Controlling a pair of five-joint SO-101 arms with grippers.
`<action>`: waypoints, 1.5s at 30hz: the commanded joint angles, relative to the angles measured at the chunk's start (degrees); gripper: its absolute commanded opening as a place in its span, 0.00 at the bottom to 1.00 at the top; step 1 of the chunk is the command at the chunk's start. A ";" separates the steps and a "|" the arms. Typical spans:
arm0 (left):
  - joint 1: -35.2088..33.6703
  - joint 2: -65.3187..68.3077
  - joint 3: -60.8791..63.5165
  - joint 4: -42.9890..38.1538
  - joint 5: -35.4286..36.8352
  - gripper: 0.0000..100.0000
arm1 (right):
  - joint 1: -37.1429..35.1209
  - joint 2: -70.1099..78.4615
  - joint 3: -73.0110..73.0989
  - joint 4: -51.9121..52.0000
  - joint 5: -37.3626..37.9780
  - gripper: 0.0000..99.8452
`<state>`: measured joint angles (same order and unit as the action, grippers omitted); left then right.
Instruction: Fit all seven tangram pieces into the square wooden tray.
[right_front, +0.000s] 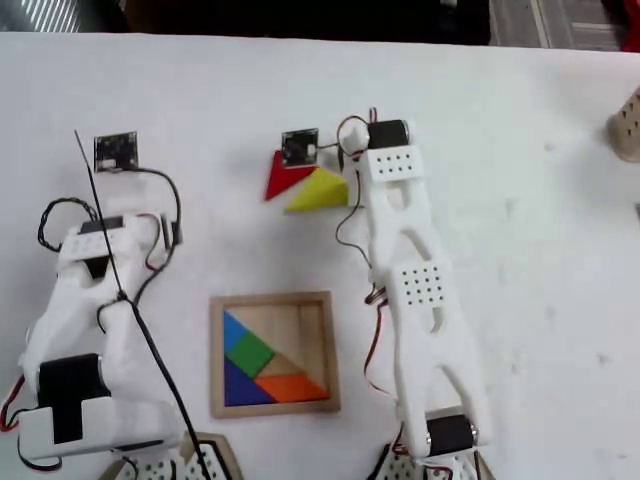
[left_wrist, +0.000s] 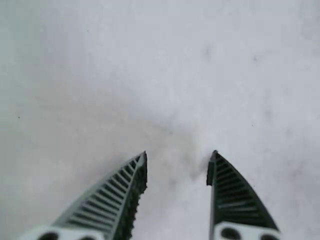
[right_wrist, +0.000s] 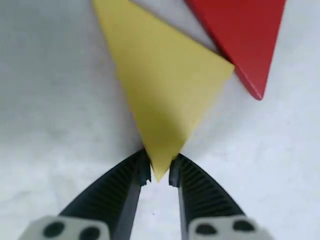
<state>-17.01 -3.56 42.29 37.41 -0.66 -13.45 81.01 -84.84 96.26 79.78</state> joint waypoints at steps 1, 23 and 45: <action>0.22 -0.31 -3.25 -0.09 0.35 0.21 | -0.31 1.80 0.18 2.24 1.05 0.02; 0.22 -0.31 -3.34 -0.09 0.26 0.21 | -5.49 -48.84 57.76 -9.45 -18.90 0.02; 0.22 -0.31 -3.34 -0.09 0.35 0.20 | -6.37 -36.18 57.93 -48.75 -46.95 0.02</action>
<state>-17.01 -3.56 42.29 37.41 -0.66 -18.46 43.82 -24.62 47.38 31.52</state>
